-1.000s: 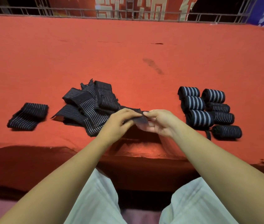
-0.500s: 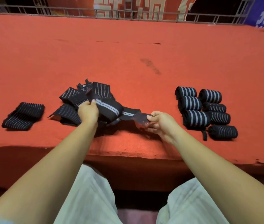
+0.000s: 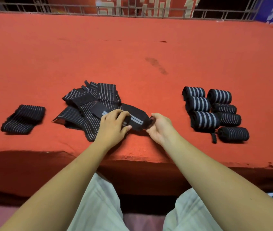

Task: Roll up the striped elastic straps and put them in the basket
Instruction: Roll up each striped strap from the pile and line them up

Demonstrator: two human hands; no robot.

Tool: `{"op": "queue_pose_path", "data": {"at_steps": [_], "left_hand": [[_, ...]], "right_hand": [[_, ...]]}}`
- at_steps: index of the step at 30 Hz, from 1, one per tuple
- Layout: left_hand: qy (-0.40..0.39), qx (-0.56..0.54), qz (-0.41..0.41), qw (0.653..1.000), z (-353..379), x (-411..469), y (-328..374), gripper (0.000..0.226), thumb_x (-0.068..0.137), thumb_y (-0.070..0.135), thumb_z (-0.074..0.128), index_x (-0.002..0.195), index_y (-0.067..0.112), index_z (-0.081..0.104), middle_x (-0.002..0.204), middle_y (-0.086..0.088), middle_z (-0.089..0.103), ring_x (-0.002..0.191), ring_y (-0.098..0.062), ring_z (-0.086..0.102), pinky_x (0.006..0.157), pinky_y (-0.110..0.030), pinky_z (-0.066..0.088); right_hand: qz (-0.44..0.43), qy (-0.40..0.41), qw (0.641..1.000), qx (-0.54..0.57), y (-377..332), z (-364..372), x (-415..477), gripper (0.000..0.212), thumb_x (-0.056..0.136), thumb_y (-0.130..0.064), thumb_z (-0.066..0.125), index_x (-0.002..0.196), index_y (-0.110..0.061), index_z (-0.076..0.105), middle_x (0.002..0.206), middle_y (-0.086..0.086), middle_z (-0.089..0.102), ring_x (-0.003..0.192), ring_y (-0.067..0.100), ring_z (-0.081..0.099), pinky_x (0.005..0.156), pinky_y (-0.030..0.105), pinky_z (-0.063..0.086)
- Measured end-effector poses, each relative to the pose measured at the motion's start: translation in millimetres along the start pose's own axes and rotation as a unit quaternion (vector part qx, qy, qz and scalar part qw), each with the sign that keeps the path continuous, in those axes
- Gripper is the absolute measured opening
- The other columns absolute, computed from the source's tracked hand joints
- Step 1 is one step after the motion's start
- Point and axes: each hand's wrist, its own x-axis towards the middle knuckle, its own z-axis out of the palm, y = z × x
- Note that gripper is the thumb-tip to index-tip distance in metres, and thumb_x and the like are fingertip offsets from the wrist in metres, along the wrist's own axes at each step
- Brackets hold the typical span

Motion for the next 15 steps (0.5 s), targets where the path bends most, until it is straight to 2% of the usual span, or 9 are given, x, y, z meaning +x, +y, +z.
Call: {"op": "queue_pose_path", "data": {"at_steps": [1,3,7,9,12,13,15], "left_hand": [[0.004,-0.014,-0.013,1.000,-0.3,0.2,3.5,0.043,0.088,0.036,0.069,0.127,0.024,0.056,0.130,0.000,0.053,0.124,-0.025,0.050,0.106,-0.046,0.031],[0.032,-0.031,-0.047,0.998,-0.2,-0.6,1.8,0.032,0.089,0.023,0.067,0.119,0.018,0.057,0.122,-0.004,0.055,0.116,-0.030,0.053,0.101,-0.046,0.034],[0.083,0.009,-0.123,0.989,-11.8,0.8,-34.1,0.023,0.087,0.009,0.061,0.110,0.011,0.056,0.106,-0.012,0.056,0.101,-0.038,0.056,0.083,-0.048,0.039],[0.086,0.036,-0.131,0.987,-16.1,1.8,-43.0,0.027,0.087,0.007,0.057,0.114,0.012,0.056,0.104,-0.013,0.057,0.099,-0.039,0.057,0.080,-0.048,0.039],[0.071,0.037,-0.112,0.990,-15.4,0.3,-33.3,0.043,0.086,0.011,0.053,0.126,0.026,0.059,0.108,-0.011,0.059,0.102,-0.036,0.057,0.086,-0.048,0.039],[0.064,0.032,-0.099,0.992,-13.1,-2.2,-28.6,0.044,0.086,0.017,0.052,0.127,0.030,0.061,0.111,-0.010,0.060,0.106,-0.035,0.057,0.090,-0.048,0.038],[0.048,0.033,-0.089,0.994,-6.3,-9.4,-24.9,0.043,0.089,0.042,0.045,0.129,0.037,0.060,0.120,-0.005,0.061,0.121,-0.028,0.053,0.099,-0.048,0.033]], "right_hand": [[0.004,0.002,1.000,0.005,2.0,2.9,0.9,0.010,0.100,-0.001,0.042,0.097,-0.005,0.051,0.080,0.013,0.056,0.074,0.028,0.062,0.088,0.056,0.052],[0.006,0.003,1.000,0.015,1.9,7.8,0.8,0.014,0.099,-0.002,0.042,0.110,-0.001,0.051,0.089,0.016,0.058,0.080,0.030,0.064,0.088,0.060,0.053],[-0.029,-0.010,0.999,-0.044,-10.5,4.0,0.8,0.011,0.096,-0.001,0.045,0.095,-0.012,0.046,0.092,0.015,0.049,0.080,0.031,0.058,0.080,0.064,0.051],[-0.053,-0.014,0.994,-0.092,-12.5,0.4,1.6,0.015,0.095,-0.002,0.045,0.088,-0.014,0.044,0.090,0.014,0.047,0.079,0.032,0.055,0.072,0.058,0.047],[-0.089,-0.007,0.976,-0.199,-6.8,3.4,-2.9,0.016,0.095,-0.013,0.050,0.084,-0.020,0.041,0.074,0.006,0.042,0.068,0.022,0.047,0.065,0.042,0.039],[-0.097,-0.015,0.964,-0.249,-3.6,4.2,-3.9,0.017,0.093,-0.025,0.056,0.084,-0.022,0.042,0.074,0.003,0.043,0.069,0.020,0.045,0.063,0.039,0.037],[-0.103,-0.051,0.926,-0.360,0.4,0.1,-6.7,0.033,0.084,-0.046,0.069,0.086,-0.023,0.047,0.073,-0.001,0.049,0.068,0.015,0.048,0.062,0.031,0.037]]}}
